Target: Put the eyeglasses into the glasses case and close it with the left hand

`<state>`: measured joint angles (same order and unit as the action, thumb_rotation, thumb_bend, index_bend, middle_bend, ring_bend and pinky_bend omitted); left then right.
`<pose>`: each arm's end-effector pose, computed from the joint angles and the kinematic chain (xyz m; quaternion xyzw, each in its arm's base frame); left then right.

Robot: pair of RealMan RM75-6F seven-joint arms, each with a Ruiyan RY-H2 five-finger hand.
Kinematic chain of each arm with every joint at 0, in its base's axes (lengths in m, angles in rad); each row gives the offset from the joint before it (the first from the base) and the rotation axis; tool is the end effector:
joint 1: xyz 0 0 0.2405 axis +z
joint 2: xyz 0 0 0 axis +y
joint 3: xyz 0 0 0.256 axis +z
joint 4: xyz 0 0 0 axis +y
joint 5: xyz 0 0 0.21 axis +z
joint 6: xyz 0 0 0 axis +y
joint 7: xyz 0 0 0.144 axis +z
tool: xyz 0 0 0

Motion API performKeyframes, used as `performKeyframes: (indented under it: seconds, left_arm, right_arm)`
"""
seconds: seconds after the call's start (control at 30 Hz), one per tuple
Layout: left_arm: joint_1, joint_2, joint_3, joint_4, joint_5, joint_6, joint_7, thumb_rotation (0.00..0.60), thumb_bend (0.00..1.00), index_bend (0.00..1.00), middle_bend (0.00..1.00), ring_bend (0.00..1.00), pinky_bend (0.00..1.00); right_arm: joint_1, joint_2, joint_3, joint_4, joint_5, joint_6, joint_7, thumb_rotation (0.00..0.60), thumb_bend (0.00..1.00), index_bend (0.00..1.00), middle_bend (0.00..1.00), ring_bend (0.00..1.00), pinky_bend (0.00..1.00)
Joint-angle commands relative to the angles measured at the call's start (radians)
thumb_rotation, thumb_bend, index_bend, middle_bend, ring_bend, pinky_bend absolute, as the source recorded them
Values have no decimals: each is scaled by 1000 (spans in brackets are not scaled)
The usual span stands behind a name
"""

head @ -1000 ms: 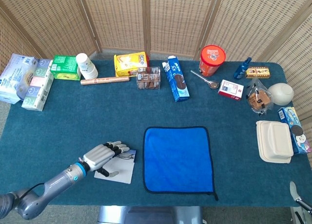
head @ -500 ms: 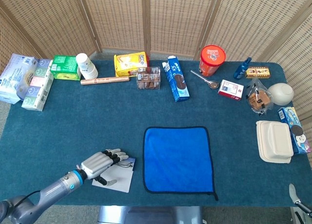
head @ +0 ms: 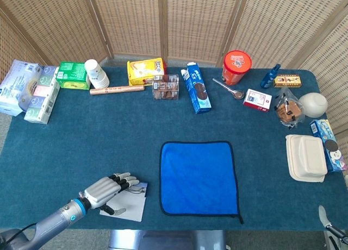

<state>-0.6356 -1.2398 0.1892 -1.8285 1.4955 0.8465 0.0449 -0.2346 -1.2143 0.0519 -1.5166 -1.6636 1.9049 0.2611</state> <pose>-0.1937 0.2047 0.0056 -0.8318 -0.4442 -0.2587 0.2094 -0.3163 -0.0722 0.1824 0.4513 -0.3753 0.5225 0.6185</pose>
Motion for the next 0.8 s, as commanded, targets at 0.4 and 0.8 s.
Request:
performKeyframes:
  seconds: [0.4, 0.8]
  left_arm:
    - [70, 30, 57, -16, 70, 57, -21, 386, 289, 45, 90, 0, 95]
    - [107, 44, 81, -38, 113, 81, 3, 392, 289, 40, 87, 0, 94]
  right_arm:
    - [8, -10, -13, 23, -23, -2, 13, 472, 345, 90, 126, 0, 89]
    - [0, -24, -26, 66, -30, 14, 47, 478, 344, 81, 126, 0, 89]
